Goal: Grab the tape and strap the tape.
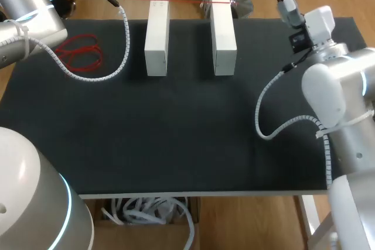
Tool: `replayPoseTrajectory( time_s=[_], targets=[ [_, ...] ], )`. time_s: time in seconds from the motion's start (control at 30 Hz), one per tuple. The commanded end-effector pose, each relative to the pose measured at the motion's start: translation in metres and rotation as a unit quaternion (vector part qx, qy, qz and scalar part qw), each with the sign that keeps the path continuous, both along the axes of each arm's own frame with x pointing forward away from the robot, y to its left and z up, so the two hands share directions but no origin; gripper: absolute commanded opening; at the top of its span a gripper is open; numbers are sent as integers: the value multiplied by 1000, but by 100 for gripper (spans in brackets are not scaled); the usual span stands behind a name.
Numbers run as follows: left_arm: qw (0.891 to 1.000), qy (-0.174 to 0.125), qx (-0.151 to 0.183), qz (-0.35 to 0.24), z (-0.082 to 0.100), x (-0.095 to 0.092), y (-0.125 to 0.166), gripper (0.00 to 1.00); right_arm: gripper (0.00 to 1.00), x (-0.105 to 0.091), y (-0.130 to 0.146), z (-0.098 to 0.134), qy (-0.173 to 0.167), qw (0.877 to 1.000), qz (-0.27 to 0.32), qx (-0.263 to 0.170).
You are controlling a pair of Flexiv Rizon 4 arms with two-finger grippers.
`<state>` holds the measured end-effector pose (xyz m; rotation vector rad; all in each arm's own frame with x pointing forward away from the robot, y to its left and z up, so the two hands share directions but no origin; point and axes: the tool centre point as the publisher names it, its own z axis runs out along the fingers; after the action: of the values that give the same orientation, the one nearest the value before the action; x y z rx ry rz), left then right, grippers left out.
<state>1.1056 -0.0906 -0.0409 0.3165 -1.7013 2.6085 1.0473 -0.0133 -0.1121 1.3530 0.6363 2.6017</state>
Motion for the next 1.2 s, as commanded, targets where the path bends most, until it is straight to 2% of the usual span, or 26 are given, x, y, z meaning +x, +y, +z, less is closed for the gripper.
replayPoseTrajectory(
  time_s=[0.03, 0.07, 0.13, 0.17, 0.2, 0.23, 0.27, 0.3, 0.37, 1.2],
  targets=[
    [1000, 0, 0, 0, 0, 0, 0, 0, 100, 0, -1, 0, 58, 921, -314, 224],
    [1000, 0, 0, 0, 0, 0, 0, 0, 100, 1, -4, -4, 81, 915, -327, 222],
    [1000, 0, 0, 0, 0, 0, 0, 0, 100, 1, -9, -9, 124, 923, -327, 161],
    [1000, 0, 0, 0, 0, 0, 0, 0, 100, 2, -12, -11, 132, 932, -316, 120],
    [1000, 0, 0, 0, 0, 0, 0, 0, 100, 3, -14, -11, 151, 930, -321, 96],
    [1000, 0, 0, 0, 0, 0, 0, 0, 100, 6, -14, -11, 158, 938, -296, 89],
    [1000, 0, 0, 0, 0, 0, 0, 0, 100, 7, -14, -10, 162, 940, -291, 76],
    [1000, 0, 0, 0, 0, 0, 0, 0, 100, 7, -12, -7, 157, 948, -273, 49],
    [1000, 0, 0, 0, 0, 0, 0, 0, 100, 8, -3, 3, 113, 971, -210, 2],
    [1000, 0, 0, 0, 0, 0, 0, 0, 100, 8, -3, 3, 113, 971, -210, 2]
  ],
)
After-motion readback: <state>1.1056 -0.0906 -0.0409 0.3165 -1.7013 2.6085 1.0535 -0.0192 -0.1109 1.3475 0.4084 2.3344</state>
